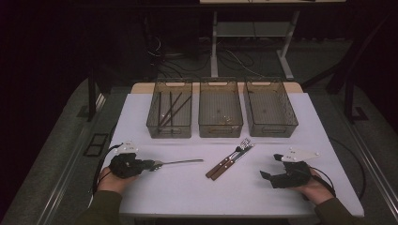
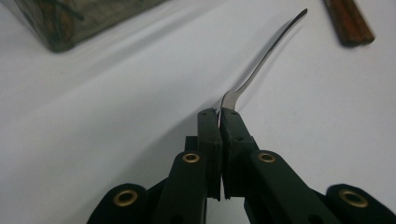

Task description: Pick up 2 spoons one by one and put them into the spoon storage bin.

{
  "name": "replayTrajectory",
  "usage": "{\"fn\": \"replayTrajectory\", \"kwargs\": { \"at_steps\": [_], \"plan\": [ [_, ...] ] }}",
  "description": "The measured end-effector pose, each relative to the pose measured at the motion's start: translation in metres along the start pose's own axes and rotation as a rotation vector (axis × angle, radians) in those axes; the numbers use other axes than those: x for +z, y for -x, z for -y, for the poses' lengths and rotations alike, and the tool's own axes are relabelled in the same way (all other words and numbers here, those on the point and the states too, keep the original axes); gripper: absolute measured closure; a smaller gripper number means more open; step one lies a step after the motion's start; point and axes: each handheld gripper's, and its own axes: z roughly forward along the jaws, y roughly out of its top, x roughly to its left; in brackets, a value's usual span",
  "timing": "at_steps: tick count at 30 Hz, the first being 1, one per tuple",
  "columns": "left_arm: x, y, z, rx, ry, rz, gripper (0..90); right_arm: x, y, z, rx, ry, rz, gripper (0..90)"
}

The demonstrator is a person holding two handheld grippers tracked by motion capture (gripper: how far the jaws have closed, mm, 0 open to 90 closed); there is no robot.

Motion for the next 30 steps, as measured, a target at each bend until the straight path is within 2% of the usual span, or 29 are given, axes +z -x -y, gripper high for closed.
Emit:
{"fn": "replayTrajectory", "kwargs": {
  "at_steps": [9,18,30],
  "plan": [
    [-0.001,0.011,-0.009,0.019,0.05,-0.031,88.0,0.001,-0.001,0.0,0.001,-0.002,0.001,14.4],
    [0.003,0.019,-0.018,0.04,0.068,-0.058,88.0,0.001,0.0,0.0,0.004,-0.003,0.002,14.4],
    [0.006,0.027,-0.033,0.023,0.132,-0.074,88.0,0.0,0.0,0.0,0.005,0.0,0.001,14.4]
  ]
}}
